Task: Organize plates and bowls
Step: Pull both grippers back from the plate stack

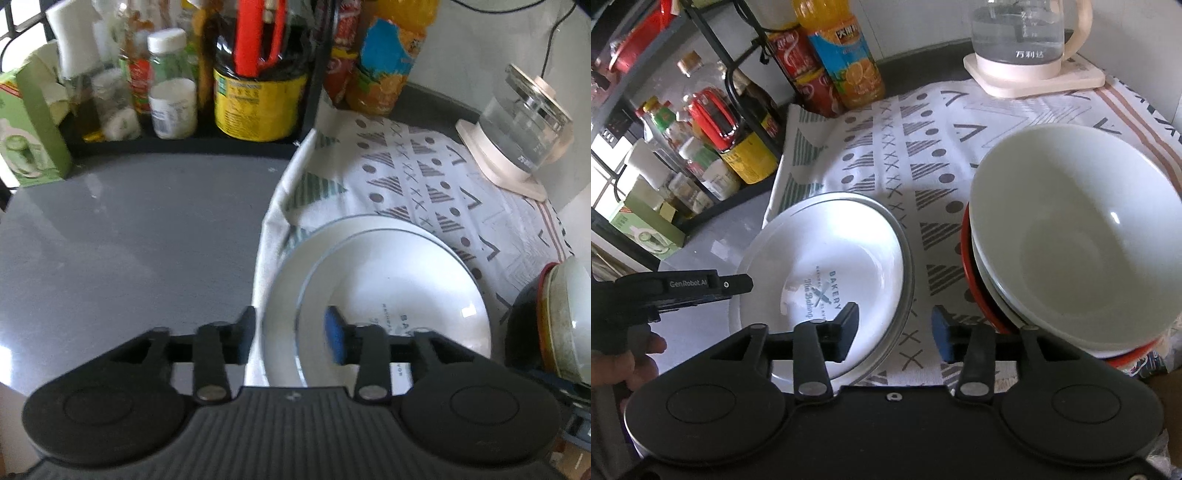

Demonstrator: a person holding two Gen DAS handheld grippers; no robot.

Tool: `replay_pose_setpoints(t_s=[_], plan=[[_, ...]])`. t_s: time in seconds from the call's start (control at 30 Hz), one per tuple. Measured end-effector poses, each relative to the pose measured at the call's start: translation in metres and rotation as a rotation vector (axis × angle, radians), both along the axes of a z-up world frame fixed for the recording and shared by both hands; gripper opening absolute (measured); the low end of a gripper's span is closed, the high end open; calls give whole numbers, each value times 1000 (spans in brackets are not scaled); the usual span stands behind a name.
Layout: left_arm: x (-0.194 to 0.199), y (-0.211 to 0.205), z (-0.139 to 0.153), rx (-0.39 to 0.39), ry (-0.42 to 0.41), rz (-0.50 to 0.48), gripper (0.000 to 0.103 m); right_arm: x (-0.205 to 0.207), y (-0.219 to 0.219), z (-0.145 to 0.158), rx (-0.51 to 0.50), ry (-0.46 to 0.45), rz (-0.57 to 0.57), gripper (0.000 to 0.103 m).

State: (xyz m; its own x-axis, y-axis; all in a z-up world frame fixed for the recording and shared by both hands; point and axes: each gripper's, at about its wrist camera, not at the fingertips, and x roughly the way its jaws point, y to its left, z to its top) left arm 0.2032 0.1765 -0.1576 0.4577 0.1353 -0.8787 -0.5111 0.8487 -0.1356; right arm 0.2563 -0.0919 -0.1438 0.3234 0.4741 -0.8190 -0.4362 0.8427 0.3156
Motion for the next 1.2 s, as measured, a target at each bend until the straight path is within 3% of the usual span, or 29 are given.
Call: replay_pose_setpoints(t_s=[0.37, 0.67, 0.77, 0.83, 1.2], plan=[[-20, -7, 30, -3, -51, 13, 74, -15, -25, 25, 64, -49, -27, 61], [-22, -31, 52, -30, -102, -25, 86, -21, -58, 42, 104, -83, -74, 72], [-17, -41, 55, -31, -108, -45, 88, -21, -69, 42, 110, -82, -97, 74], [-12, -48, 55, -37, -108, -60, 88, -20, -78, 43, 113, -84, -118, 81], [22, -98, 62, -93, -128, -165, 90, -11, -124, 43, 125, -98, -251, 89]])
